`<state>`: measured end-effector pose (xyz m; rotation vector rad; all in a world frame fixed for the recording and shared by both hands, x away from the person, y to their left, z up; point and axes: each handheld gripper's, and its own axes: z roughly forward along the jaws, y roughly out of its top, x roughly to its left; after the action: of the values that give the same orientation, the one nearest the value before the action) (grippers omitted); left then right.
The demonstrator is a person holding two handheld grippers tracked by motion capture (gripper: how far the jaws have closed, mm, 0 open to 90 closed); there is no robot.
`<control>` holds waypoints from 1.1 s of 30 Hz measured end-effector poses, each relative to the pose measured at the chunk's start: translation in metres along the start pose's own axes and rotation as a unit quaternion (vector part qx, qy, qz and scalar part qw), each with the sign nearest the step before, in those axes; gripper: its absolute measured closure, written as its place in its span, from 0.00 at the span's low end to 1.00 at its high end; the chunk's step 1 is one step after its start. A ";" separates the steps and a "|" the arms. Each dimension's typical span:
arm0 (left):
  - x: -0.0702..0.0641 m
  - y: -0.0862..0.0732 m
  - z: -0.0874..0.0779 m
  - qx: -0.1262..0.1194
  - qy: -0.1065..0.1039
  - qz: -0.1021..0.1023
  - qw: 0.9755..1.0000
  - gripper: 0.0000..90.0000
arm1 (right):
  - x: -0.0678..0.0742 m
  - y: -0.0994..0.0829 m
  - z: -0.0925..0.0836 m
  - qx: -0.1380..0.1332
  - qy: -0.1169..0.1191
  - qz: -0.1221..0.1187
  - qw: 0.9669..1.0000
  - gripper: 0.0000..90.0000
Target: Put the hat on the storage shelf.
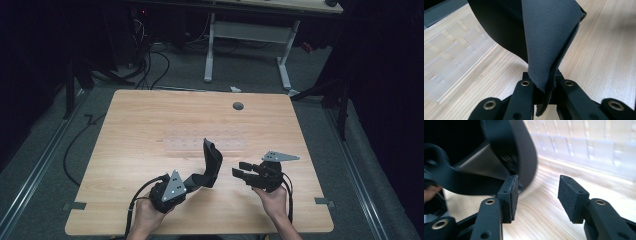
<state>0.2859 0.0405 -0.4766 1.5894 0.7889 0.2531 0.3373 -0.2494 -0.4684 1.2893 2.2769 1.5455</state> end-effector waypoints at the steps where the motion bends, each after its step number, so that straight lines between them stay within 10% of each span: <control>1: 0.001 0.001 -0.001 -0.001 0.000 -0.002 1.000 0.96 | -0.002 -0.003 0.001 0.004 -0.007 0.000 1.000 0.55; 16: 0.014 0.013 -0.009 -0.035 0.003 -0.049 0.998 0.96 | -0.029 -0.041 0.008 0.049 -0.151 -0.029 0.987 0.50; 33: 0.026 0.024 -0.011 -0.054 0.012 -0.075 0.996 0.96 | -0.048 -0.052 0.004 0.057 -0.221 -0.025 0.973 0.44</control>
<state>0.3066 0.0652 -0.4592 1.4202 0.8943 0.2036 0.3394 -0.2859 -0.5287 1.4191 2.1102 0.9968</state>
